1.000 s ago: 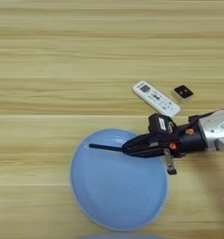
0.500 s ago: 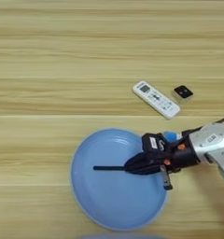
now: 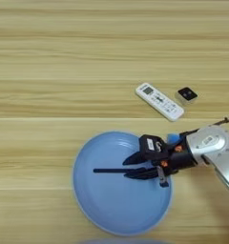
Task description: Move the objects on the table
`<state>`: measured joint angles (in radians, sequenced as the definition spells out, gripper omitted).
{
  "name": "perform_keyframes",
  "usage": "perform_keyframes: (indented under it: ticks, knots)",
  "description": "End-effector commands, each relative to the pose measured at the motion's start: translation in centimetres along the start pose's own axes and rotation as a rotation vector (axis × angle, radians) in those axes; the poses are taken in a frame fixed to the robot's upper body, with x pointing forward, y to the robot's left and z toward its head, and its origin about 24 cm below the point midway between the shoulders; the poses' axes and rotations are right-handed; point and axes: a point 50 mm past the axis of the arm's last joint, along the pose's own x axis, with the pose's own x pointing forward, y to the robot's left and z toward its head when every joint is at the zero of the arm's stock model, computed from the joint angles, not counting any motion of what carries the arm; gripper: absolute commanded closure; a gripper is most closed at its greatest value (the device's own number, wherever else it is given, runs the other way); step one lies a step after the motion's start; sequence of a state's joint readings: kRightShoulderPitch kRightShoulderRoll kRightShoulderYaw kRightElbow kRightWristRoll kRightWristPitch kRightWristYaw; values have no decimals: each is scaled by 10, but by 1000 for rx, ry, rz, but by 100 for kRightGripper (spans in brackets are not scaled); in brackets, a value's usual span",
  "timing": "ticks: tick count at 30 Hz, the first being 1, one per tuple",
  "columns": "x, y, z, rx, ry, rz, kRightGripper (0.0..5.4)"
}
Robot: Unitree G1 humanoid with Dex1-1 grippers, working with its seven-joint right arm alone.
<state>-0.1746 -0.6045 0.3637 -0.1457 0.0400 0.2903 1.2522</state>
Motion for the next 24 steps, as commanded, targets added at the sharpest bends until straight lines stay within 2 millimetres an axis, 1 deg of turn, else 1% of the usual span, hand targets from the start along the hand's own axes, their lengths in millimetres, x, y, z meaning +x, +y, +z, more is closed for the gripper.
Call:
perform_keyframes:
  ticks: [1,3,8,12,14,17,19,20,21,24]
  knots:
    - [-18,-17,29,-87,-59,-92,338]
    - [-21,-20,34,-83,-81,-108,326]
    - [-32,-29,47,-72,-137,-154,266]
    - [-42,-35,55,-71,-174,-192,235]
    - [-46,-38,58,-74,-188,-217,211]
    - [-56,-48,64,-71,-217,-282,173]
    - [-63,-55,67,-68,-236,-333,138]
    - [-65,-57,68,-68,-241,-351,132]
    - [-69,-61,69,-66,-248,-379,112]
    - [-82,-71,69,-52,-258,-465,79]
